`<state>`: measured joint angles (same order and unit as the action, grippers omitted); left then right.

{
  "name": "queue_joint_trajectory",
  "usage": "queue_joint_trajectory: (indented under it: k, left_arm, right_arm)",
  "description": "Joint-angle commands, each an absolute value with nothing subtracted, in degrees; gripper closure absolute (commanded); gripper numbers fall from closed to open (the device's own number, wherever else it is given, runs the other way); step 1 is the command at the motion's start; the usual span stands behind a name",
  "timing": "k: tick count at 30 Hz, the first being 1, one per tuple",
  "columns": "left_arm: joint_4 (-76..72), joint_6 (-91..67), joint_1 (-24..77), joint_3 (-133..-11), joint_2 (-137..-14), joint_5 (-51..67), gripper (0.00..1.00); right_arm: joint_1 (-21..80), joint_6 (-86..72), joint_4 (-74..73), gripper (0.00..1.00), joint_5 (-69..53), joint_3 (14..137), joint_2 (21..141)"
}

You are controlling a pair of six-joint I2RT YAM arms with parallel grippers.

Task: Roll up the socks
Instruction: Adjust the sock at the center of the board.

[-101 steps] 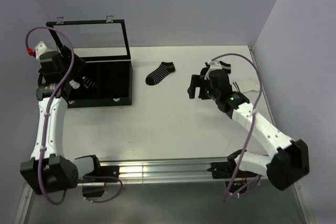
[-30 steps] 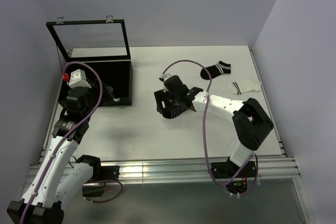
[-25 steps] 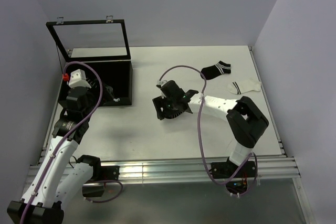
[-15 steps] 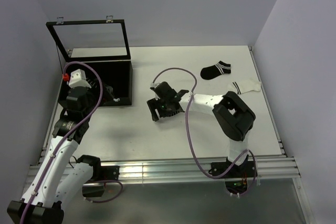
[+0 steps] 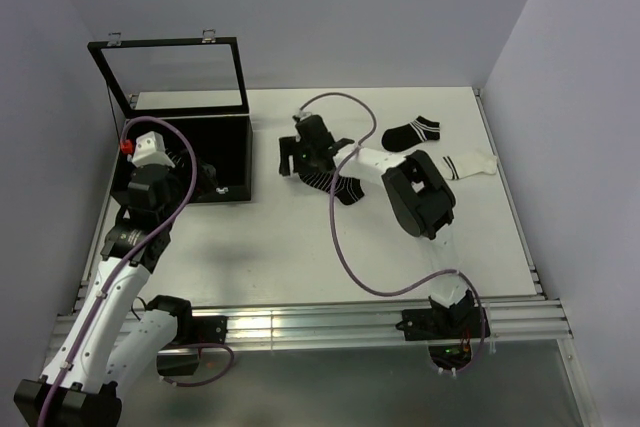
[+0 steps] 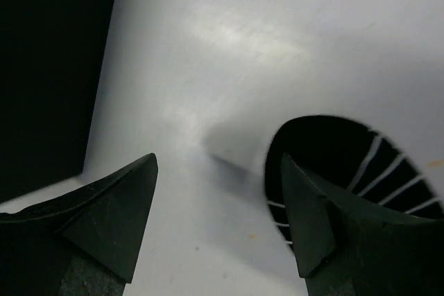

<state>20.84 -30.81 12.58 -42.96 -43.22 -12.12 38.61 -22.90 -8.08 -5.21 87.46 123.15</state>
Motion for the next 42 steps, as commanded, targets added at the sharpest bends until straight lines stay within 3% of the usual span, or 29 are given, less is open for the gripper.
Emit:
queue_joint_trajectory:
  k: [1, 4, 11, 17, 33, 42]
  left_arm:
    - [19.4, -30.1, 12.8, -42.5, -43.5, -12.7, 0.03]
    - [19.5, -30.2, 12.8, -42.5, -43.4, -12.7, 0.03]
    - [19.2, -30.4, 12.7, -42.4, -43.1, -12.5, 0.03]
    - [19.2, -30.5, 12.7, -42.5, -43.2, -12.0, 0.03]
    - [18.8, -30.4, 12.7, -42.3, -42.7, -11.7, 0.03]
    - [18.8, -30.4, 12.7, -42.2, -42.5, -11.7, 0.04]
  right_arm:
    - [33.5, -25.8, -3.7, 0.21, -5.2, 92.8, 122.2]
    - [30.9, -22.0, -4.1, 0.21, -6.4, 91.0, 116.7]
    - [28.5, -16.8, -8.3, 0.23, -0.1, 71.1, 103.9]
    - [25.2, -18.1, -7.5, 0.26, -0.3, 61.7, 98.6]
    - [25.9, -23.5, -4.5, 0.28, -9.0, 52.7, 96.2]
    - [39.8, -23.7, -6.3, 0.27, -3.7, 57.9, 98.3]
